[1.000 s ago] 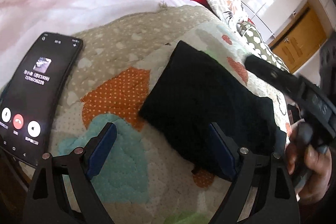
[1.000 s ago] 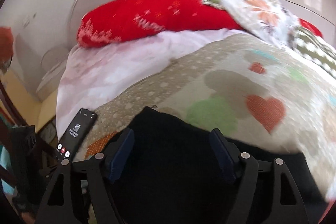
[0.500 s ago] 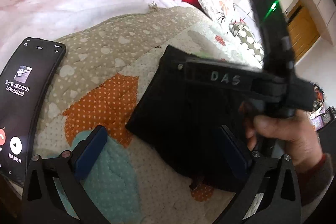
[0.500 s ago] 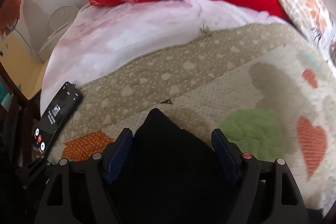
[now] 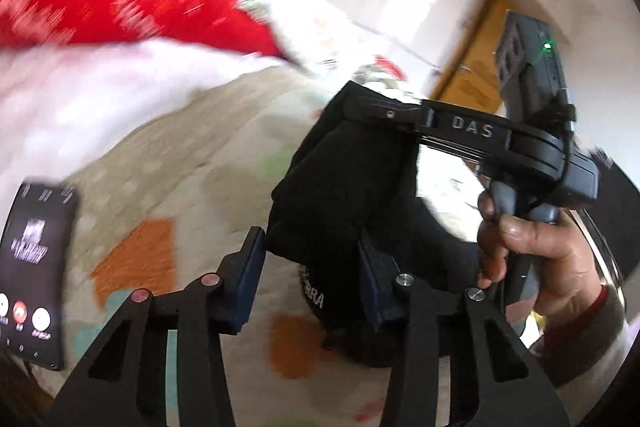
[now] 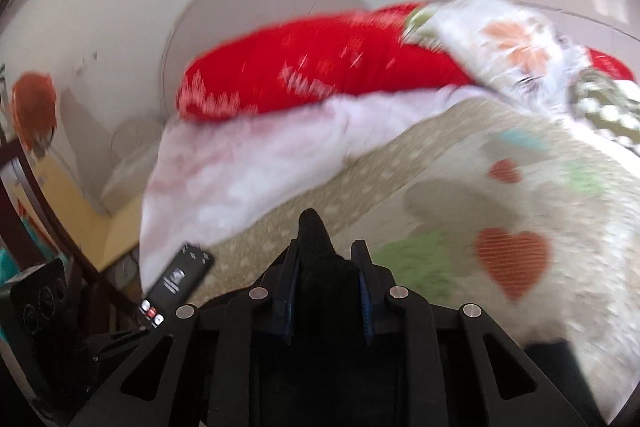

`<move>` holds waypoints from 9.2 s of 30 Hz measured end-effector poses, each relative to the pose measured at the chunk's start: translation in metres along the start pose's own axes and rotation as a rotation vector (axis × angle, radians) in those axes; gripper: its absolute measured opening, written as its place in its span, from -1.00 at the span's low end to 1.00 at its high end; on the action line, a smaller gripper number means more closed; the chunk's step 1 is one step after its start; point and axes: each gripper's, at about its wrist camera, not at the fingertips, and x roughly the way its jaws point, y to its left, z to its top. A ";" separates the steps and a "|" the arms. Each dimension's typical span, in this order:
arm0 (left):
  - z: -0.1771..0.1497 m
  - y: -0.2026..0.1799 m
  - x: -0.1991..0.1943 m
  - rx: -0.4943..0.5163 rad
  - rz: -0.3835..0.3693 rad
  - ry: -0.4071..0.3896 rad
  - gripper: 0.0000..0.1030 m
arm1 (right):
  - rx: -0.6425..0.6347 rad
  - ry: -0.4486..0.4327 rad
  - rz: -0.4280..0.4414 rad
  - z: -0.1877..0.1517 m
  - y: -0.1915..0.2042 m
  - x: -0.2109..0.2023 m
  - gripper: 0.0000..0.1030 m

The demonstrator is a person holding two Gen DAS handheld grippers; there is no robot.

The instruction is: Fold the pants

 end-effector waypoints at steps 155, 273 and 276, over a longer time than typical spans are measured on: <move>-0.053 -0.105 0.091 0.337 -0.106 0.207 0.68 | 0.285 0.134 -0.438 -0.170 -0.065 -0.125 -0.37; 0.024 -0.023 0.114 0.224 0.131 0.137 0.56 | 0.219 0.138 -0.495 -0.098 -0.056 -0.022 0.06; 0.025 -0.024 0.113 0.230 0.132 0.131 0.56 | 0.202 0.114 -0.501 -0.091 -0.048 -0.030 0.12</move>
